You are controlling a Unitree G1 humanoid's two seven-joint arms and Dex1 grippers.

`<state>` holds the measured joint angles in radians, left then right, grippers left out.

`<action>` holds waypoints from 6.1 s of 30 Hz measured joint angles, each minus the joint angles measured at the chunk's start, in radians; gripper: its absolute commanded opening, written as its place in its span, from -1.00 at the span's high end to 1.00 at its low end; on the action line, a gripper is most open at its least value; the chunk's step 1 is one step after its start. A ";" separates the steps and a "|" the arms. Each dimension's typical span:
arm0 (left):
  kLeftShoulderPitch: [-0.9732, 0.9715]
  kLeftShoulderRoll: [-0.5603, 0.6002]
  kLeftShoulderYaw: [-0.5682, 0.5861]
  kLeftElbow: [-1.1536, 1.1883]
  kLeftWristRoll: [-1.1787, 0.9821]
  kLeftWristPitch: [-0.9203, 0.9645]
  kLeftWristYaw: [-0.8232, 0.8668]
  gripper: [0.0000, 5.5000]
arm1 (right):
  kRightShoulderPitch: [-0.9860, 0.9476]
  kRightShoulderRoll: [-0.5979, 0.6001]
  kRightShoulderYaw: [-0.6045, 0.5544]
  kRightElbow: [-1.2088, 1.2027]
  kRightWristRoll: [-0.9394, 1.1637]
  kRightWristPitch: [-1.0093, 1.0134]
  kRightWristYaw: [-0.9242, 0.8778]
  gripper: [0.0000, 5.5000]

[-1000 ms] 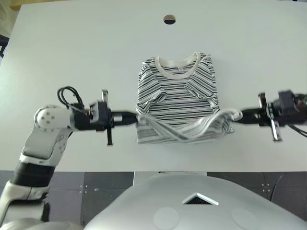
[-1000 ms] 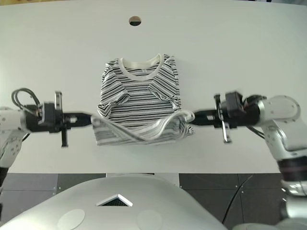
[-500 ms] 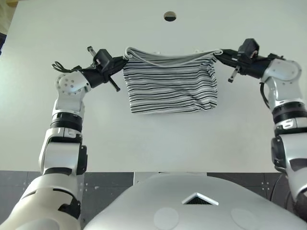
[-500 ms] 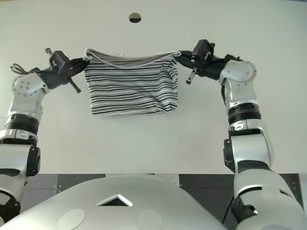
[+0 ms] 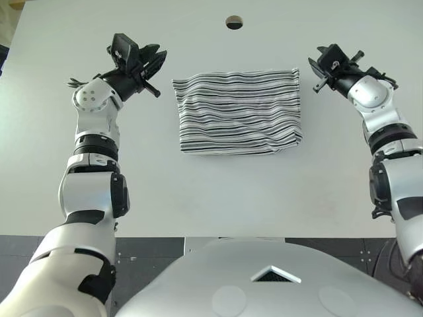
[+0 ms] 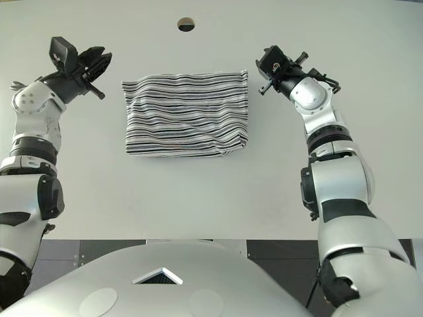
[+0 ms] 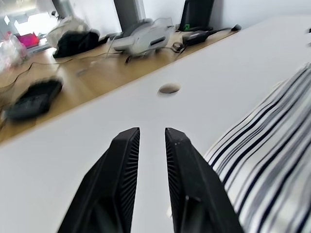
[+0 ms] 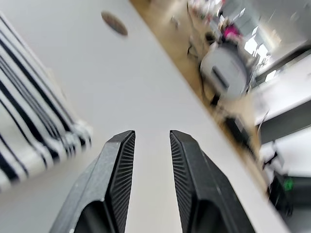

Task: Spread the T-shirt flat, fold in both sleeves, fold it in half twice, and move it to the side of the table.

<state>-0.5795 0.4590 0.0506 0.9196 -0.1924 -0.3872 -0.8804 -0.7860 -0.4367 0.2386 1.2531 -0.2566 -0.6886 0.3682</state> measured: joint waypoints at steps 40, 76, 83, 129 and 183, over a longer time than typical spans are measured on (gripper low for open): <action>-0.356 0.265 -1.165 -0.297 1.763 -0.229 1.368 0.65 | 0.353 -0.160 0.299 -1.208 0.418 0.522 0.984 0.52; 0.411 0.455 -0.664 -0.503 0.615 -0.642 0.614 -0.13 | 0.517 -0.298 0.056 -0.686 -0.295 -0.594 0.280 -0.32; 0.328 0.351 -0.676 -0.494 0.666 -0.631 0.556 -0.14 | 0.444 -0.270 0.152 -0.646 -0.413 -0.593 0.086 -0.25; 0.714 0.620 -0.487 -1.420 -0.397 0.341 -0.230 0.90 | 0.766 -0.546 0.171 -1.353 1.028 0.597 1.085 0.96; 0.203 0.076 -0.005 -0.345 -0.194 0.526 -0.158 0.17 | 0.426 0.201 -0.019 -0.854 0.390 0.144 0.547 0.42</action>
<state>-0.3762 0.5353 0.0456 0.5751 -0.3866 0.1384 -1.0381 -0.3597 -0.2360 0.2194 0.3996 0.1335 -0.5449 0.9154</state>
